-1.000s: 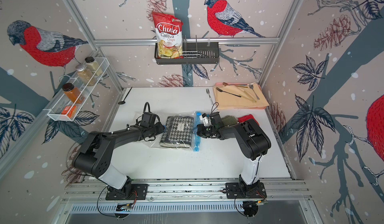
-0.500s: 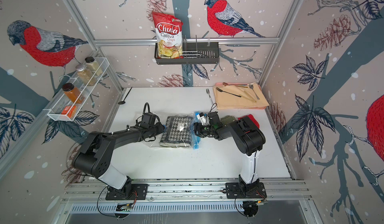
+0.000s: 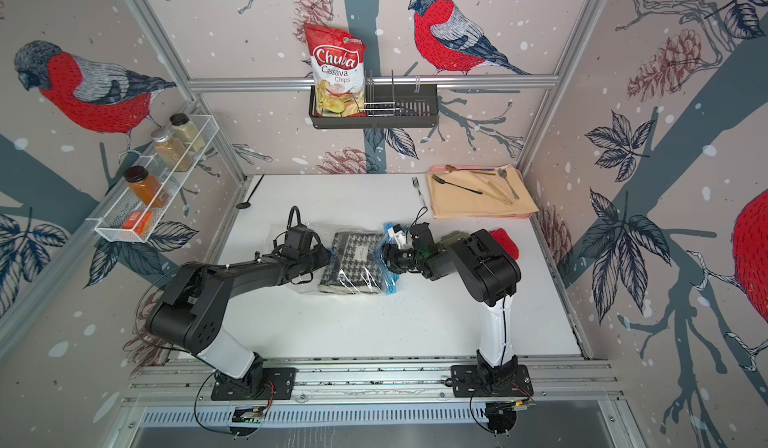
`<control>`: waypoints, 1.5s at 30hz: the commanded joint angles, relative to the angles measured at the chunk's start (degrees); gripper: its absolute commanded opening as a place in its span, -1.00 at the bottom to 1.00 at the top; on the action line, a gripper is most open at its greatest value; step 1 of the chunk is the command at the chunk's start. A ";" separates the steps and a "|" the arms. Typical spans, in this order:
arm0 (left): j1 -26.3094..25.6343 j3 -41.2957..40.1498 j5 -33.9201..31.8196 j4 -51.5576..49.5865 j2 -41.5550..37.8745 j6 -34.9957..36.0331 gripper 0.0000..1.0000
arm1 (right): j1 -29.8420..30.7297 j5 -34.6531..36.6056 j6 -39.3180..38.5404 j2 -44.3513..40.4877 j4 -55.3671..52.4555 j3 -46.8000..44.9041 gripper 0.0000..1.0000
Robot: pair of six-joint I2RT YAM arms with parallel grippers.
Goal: Take the scarf out of the vacuum bag
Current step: Take out the scarf from the vacuum bag.
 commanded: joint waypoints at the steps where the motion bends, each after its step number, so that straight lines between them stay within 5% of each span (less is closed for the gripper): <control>1: -0.27 -0.78 1.49 -7.07 0.73 -1.06 -1.00 | 0.91 -0.41 1.72 1.08 0.34 0.66 0.33; 13: -0.97 -0.70 1.66 -6.72 1.67 -1.24 -1.00 | 4.76 -1.31 4.22 4.42 3.02 5.07 0.12; 27: -0.97 -1.10 0.45 -6.99 1.84 -1.70 -1.00 | 0.81 -0.69 1.37 0.01 1.81 -0.33 -0.98; 45: -0.97 -1.08 -1.24 -7.38 1.72 -2.39 -1.00 | -1.63 2.81 -6.19 -4.51 -9.17 -1.48 -1.00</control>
